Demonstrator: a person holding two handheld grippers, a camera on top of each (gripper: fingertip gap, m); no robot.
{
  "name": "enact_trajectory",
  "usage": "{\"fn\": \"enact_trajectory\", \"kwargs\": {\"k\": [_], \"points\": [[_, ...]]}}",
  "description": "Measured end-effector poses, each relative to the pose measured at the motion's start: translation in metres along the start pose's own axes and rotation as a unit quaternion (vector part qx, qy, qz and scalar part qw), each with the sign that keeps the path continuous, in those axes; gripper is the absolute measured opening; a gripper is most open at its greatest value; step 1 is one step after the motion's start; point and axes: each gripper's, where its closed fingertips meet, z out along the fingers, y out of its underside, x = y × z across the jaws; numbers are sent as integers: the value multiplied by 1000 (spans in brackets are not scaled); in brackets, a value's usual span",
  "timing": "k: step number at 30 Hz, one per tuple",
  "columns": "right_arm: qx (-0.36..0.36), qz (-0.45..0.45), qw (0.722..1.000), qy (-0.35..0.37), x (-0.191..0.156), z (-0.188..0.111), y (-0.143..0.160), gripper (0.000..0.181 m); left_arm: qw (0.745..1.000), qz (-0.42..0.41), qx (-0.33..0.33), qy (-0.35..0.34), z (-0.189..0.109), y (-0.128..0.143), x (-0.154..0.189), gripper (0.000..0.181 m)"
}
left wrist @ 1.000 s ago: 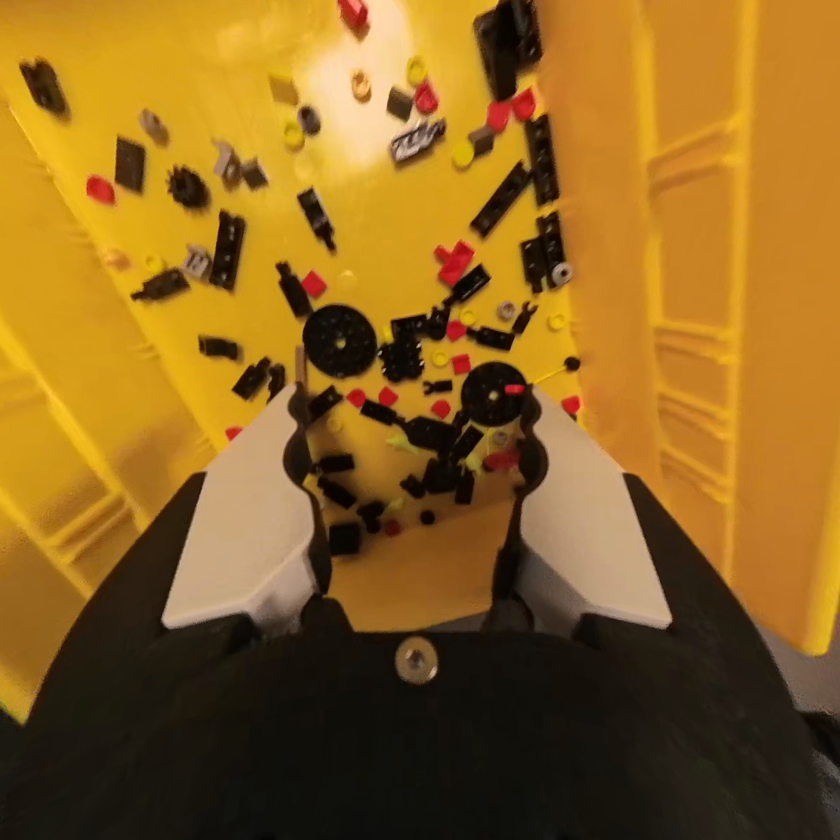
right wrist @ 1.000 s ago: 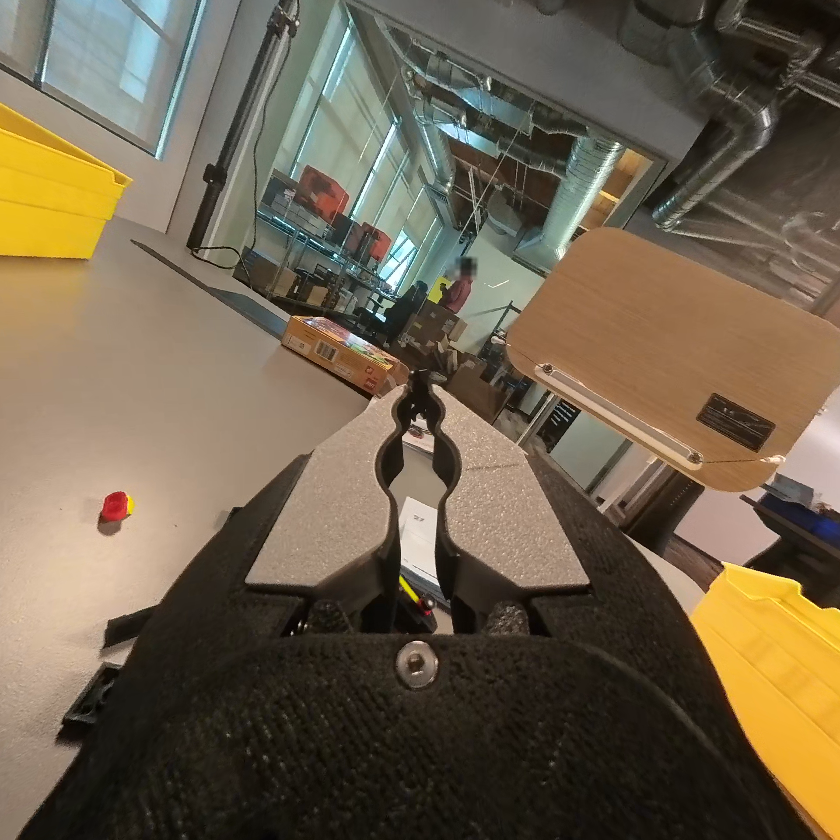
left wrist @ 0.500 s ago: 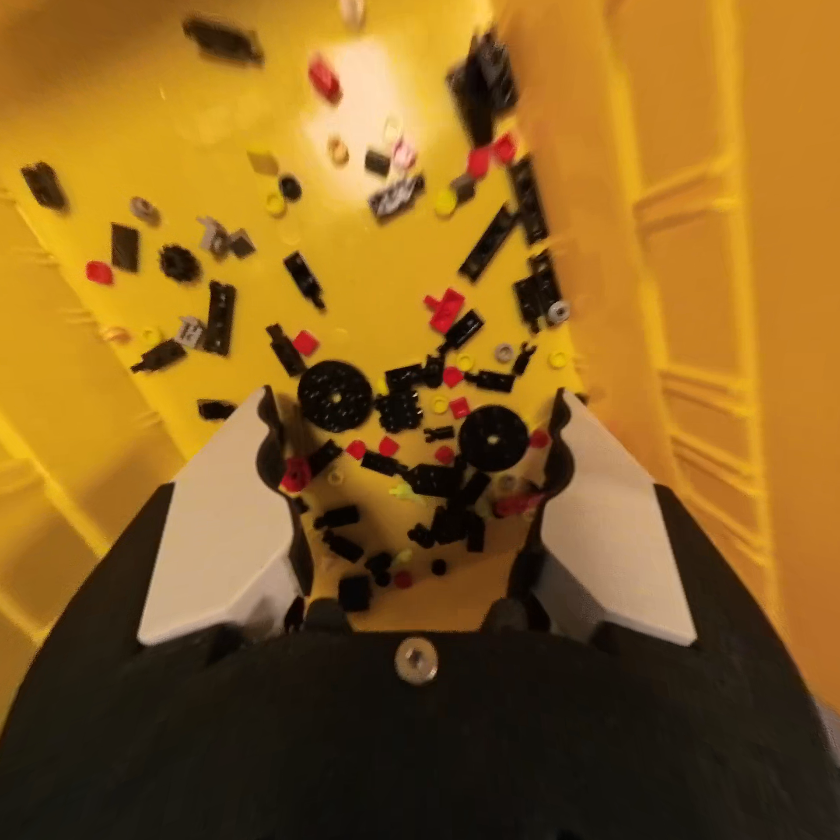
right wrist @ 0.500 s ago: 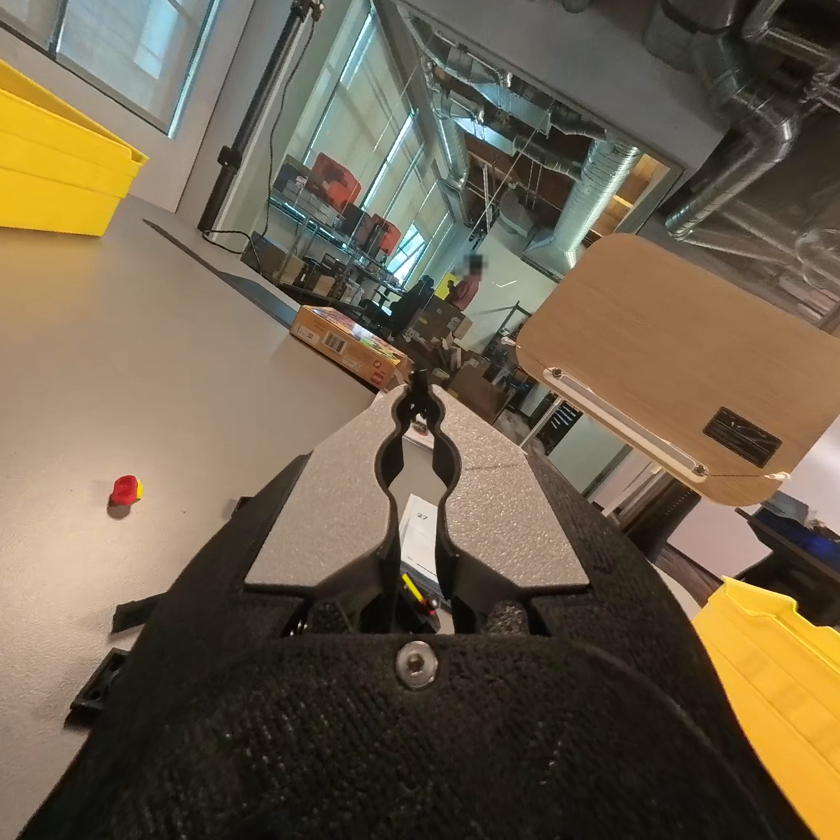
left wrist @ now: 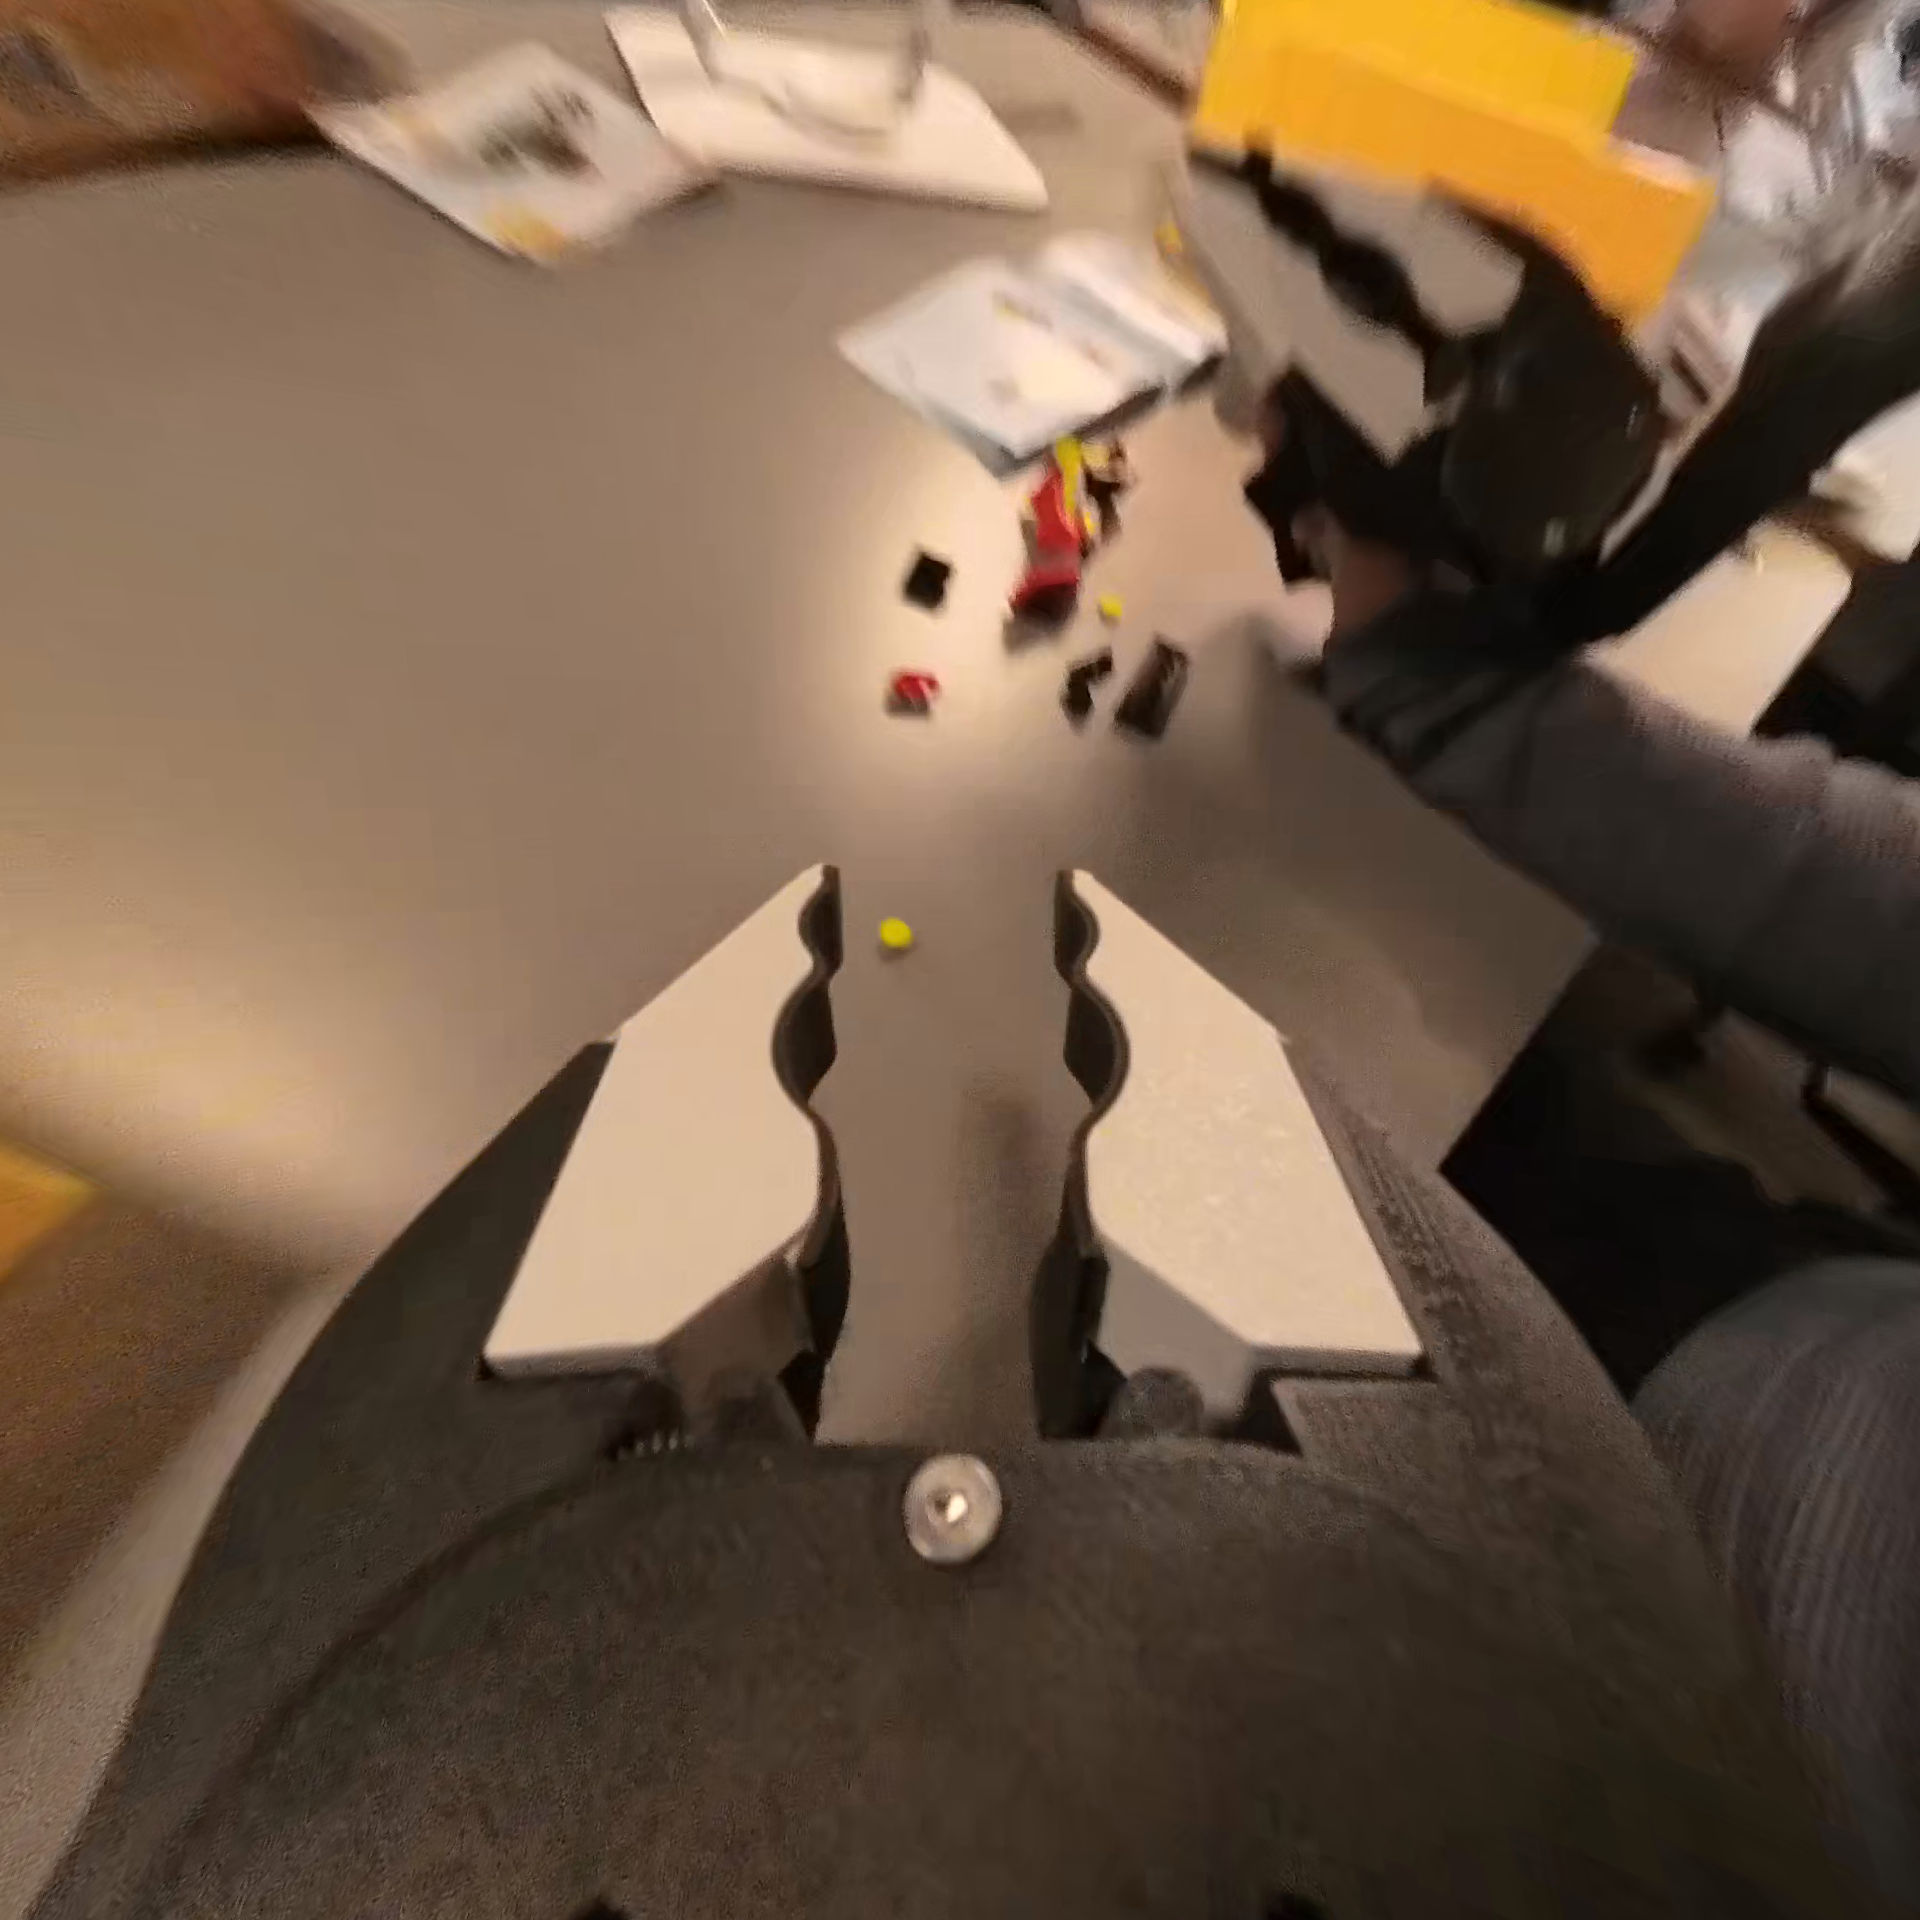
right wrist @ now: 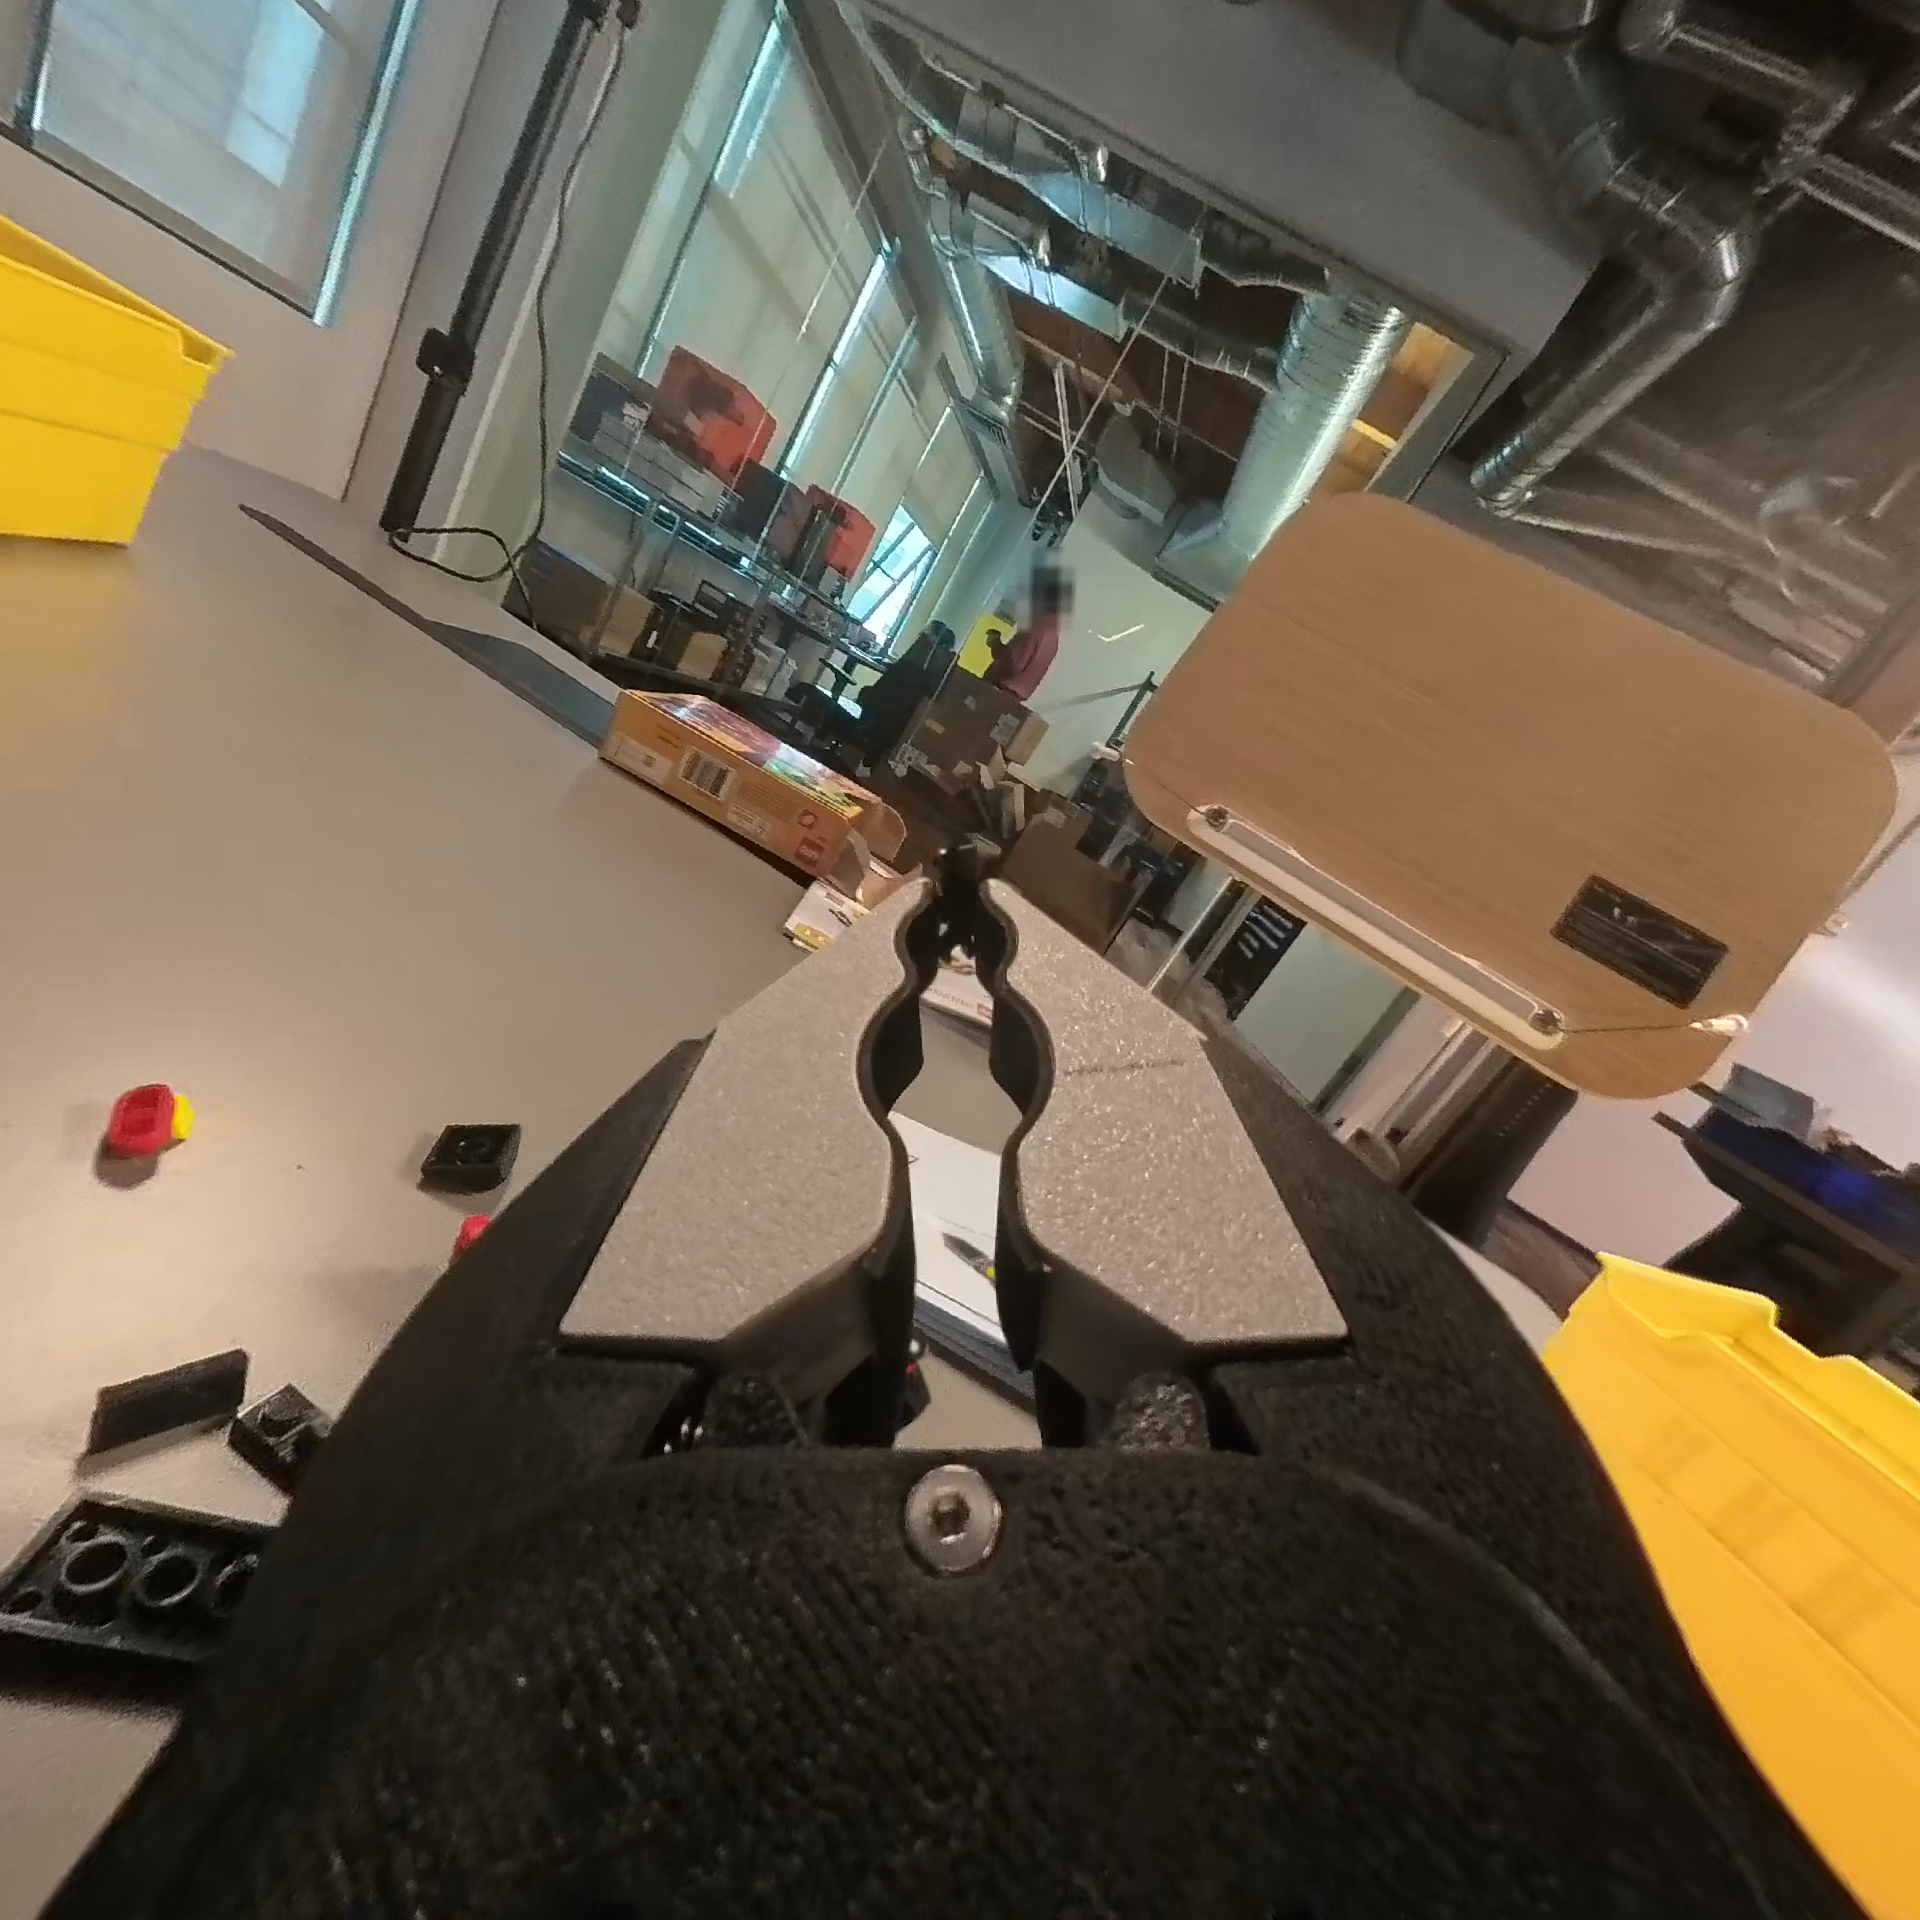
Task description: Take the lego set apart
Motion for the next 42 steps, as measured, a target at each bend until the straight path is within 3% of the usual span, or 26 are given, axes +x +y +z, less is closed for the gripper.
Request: {"fn": "enact_trajectory", "kwargs": {"k": [2,6,10,15,26,29,31,33,36,38,42], "points": [[-6,5,1000,-2,0,1,3,4,998,-1,-50,30,19,25,9,40],[-7,-7,1000,-20,-8,2,3,4,996,4,-91,-12,39,49,-9,40],[-4,-1,1000,-30,-11,2,2,4,996,-4,-85,-11,45,44,-14,28],[-2,9,999,-33,-11,2,2,4,993,56,-107,-17,54,45,-17,12],[-4,3,999,-44,-16,3,3,4,992,54,-115,-8,52,45,-20,7],[2,4,999,-43,-16,3,0,4,993,79,1,-87,14,-1,-39,7],[3,0,999,-45,-18,3,-1,4,974,67,109,-188,-42,-45,-73,6],[6,-14,999,-52,-24,3,-3,4,944,38,151,-289,-99,-65,-118,6],[16,-43,996,-74,-38,2,-9,4,934,-55,39,-352,-129,-36,-185,6],[20,-64,994,-87,-46,1,-11,4,932,-119,-29,-342,-124,-11,-213,7],[24,-84,991,-103,-56,0,-13,3,908,-203,-141,-340,-112,35,-240,29]]}}
